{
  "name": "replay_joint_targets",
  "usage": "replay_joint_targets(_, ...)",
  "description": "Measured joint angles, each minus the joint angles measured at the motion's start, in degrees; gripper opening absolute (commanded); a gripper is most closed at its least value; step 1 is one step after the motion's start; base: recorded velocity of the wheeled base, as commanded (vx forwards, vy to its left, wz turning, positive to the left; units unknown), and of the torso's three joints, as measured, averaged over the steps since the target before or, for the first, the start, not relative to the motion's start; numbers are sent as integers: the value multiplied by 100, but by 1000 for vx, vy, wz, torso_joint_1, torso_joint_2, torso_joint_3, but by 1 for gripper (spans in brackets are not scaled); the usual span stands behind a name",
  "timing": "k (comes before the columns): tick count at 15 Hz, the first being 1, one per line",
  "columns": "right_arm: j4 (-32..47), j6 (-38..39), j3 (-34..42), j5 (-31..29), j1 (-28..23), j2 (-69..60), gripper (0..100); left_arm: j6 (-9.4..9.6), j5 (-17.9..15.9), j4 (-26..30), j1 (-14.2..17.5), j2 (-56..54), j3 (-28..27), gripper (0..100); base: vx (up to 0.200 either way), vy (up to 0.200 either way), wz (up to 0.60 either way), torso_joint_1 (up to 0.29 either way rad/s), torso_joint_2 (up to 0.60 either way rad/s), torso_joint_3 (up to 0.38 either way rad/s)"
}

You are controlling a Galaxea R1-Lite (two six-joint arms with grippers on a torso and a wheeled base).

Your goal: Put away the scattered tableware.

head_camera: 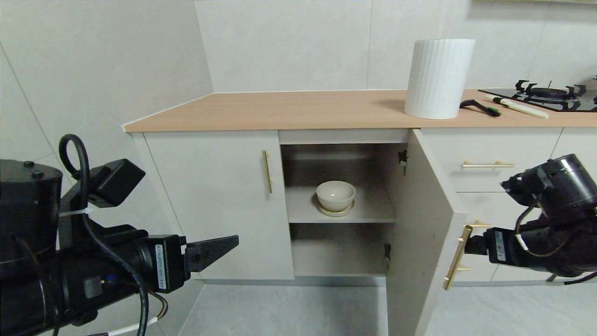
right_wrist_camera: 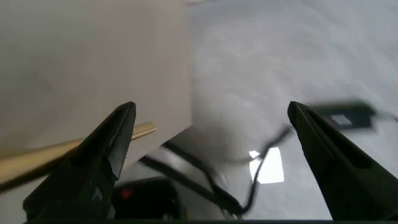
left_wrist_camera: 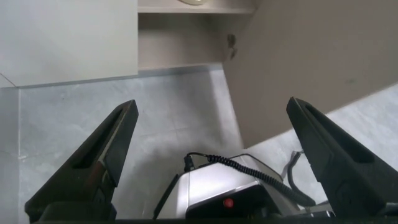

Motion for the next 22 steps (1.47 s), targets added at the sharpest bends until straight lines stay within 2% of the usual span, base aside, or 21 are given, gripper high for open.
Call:
replay_joint_targets(2, -492, -49, -69, 11, 413, 304, 100, 0, 10, -27, 5, -2, 0, 100, 0, 0, 0, 0, 0, 0)
replay_joint_targets(7, -772, -104, -824, 41, 942, 1386, 100, 5, 23, -52, 5, -50, 11, 100, 0, 0, 0, 0, 0, 0)
replay_joint_targets(11, -1458, -68, -1080, 187, 1025, 2081, 100, 7, 32, -51, 5, -46, 16, 100, 0, 0, 0, 0, 0, 0)
replay_joint_targets(15, -1520, -45, -1095, 197, 1034, 2356, 100, 16, 34, -52, 5, -68, 11, 100, 0, 0, 0, 0, 0, 0)
replay_joint_targets(22, -1720, -7, -1080, 184, 1095, 2575, 100, 67, 23, -41, 0, -132, 10, 100, 171, 0, 0, 3, 1, 2)
